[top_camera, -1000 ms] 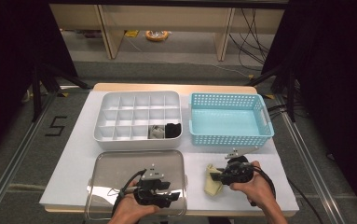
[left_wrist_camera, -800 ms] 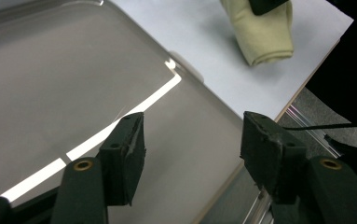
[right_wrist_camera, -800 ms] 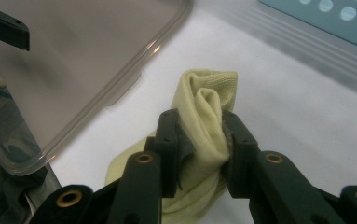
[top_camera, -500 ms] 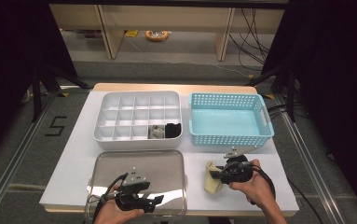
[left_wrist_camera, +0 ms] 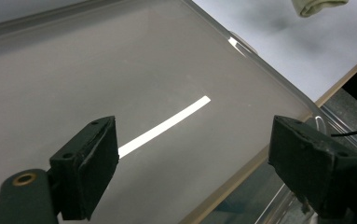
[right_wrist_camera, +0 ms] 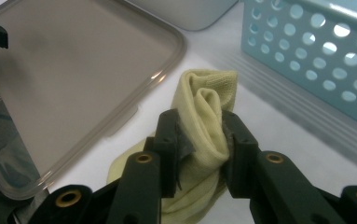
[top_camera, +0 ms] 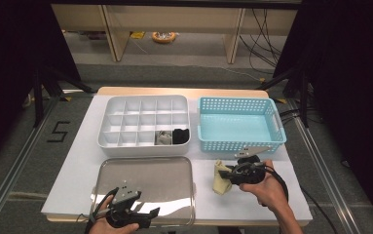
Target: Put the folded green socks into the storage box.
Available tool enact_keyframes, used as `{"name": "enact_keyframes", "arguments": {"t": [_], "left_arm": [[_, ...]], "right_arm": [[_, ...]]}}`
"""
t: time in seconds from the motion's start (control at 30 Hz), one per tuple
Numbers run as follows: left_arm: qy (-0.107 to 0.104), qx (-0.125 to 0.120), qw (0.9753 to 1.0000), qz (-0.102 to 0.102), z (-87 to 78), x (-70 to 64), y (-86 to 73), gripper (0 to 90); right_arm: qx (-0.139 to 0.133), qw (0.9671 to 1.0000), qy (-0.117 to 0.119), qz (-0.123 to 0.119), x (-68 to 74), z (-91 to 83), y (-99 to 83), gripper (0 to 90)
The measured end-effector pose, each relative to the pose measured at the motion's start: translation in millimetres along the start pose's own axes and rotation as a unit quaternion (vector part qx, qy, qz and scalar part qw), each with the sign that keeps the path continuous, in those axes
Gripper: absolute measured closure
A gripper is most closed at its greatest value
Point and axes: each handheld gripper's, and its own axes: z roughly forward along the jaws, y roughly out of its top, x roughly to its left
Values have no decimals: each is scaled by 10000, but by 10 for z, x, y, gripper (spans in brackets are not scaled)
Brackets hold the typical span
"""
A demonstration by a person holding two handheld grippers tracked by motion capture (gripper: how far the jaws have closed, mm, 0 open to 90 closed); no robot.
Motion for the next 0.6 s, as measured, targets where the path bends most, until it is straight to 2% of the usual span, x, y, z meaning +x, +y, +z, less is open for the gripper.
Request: {"name": "enact_keyframes", "arguments": {"t": [0.07,0.1,0.13,0.17,0.2,0.23,0.27,0.37,0.4,0.43,0.5,0.53,0.57,0.6], "left_arm": [[44,-18,10000,-15,-10,7,-6,156],[39,-16,10000,-27,-16,11,-9,156],[49,-15,10000,-41,-21,9,-10,156],[68,-42,10000,-16,-27,7,-8,157],[97,-54,9999,5,-32,7,-7,157],[133,-16,9999,17,-40,3,-5,157],[134,-10,9999,8,-41,2,-11,157],[119,32,9999,70,-47,10,-22,157],[126,-27,9999,29,-43,4,-25,158],[146,73,9998,113,-61,15,-22,158],[162,39,9998,72,-69,9,-23,158],[180,-5,9998,71,-69,11,-21,158],[194,54,9997,108,-81,22,-17,159],[188,-7,9998,64,-78,21,-20,159]], "right_arm": [[-97,9997,-48,-198,-25,12,43,714],[-175,9996,-62,-212,-16,21,66,715],[-114,9997,-29,-224,-5,6,100,714],[-111,9999,-19,-99,30,-1,132,714],[-201,9994,-13,-288,14,4,174,714],[-258,9992,-27,-292,37,13,214,714],[-165,9993,-58,-326,58,3,262,713],[-180,9985,-51,-513,115,15,411,713],[-194,9985,-61,-507,135,25,455,713],[-176,9986,-85,-488,163,39,497,713],[-92,9980,-86,-616,173,45,597,713],[-144,9980,-77,-615,195,67,638,713],[-100,9967,-45,-799,189,70,695,713],[-96,9969,-50,-781,209,73,742,713]]}}
